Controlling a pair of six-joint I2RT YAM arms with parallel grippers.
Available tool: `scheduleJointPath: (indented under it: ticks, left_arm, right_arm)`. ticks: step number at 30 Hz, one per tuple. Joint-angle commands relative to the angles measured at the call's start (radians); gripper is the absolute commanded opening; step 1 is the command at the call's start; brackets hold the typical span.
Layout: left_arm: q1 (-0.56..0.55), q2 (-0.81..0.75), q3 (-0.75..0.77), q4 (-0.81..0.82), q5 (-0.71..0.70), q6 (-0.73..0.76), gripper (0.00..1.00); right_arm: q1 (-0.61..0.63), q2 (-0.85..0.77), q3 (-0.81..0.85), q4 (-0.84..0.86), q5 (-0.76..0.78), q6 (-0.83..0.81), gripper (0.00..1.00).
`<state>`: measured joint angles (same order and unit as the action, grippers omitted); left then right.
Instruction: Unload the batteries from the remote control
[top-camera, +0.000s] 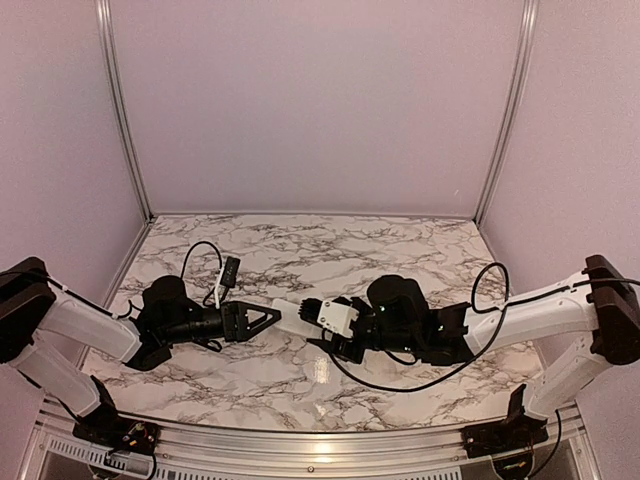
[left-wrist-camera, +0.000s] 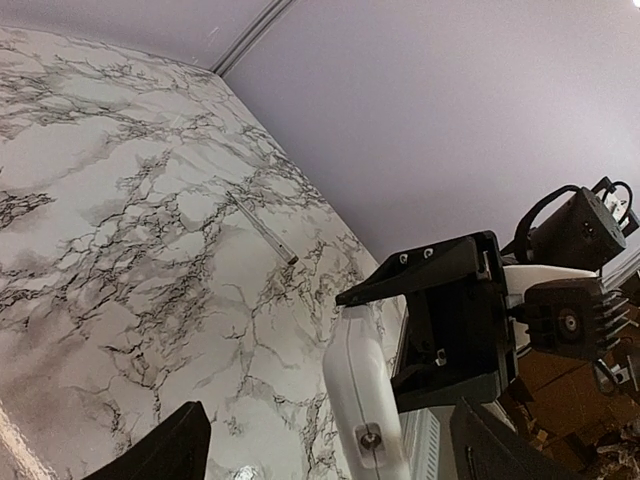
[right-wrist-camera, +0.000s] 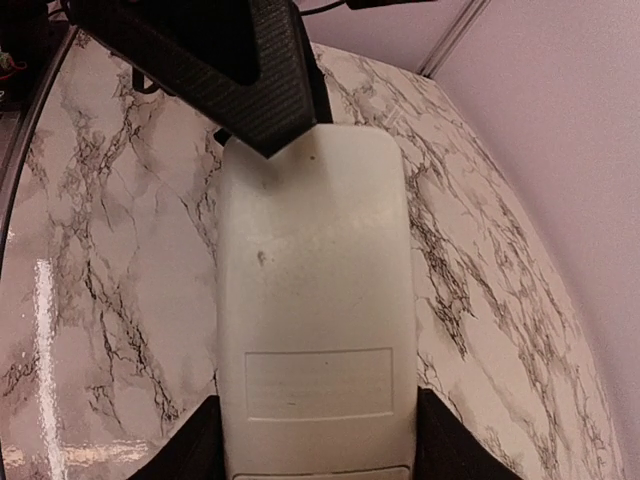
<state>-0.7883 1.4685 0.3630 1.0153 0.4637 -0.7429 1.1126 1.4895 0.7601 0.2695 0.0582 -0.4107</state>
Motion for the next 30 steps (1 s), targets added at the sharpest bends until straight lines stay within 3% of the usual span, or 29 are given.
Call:
scheduleJointPath:
  ticks: [1, 30]
  left_arm:
    - [-0.021, 0.034, 0.023, 0.038, 0.043, -0.007, 0.86]
    - [-0.069, 0.12, 0.099, 0.046, 0.111, -0.03, 0.45]
  right_arm:
    - [0.011, -0.009, -0.004, 0.04, 0.018, -0.03, 0.05]
    - [0.066, 0.021, -0.023, 0.09, 0.072, -0.076, 0.0]
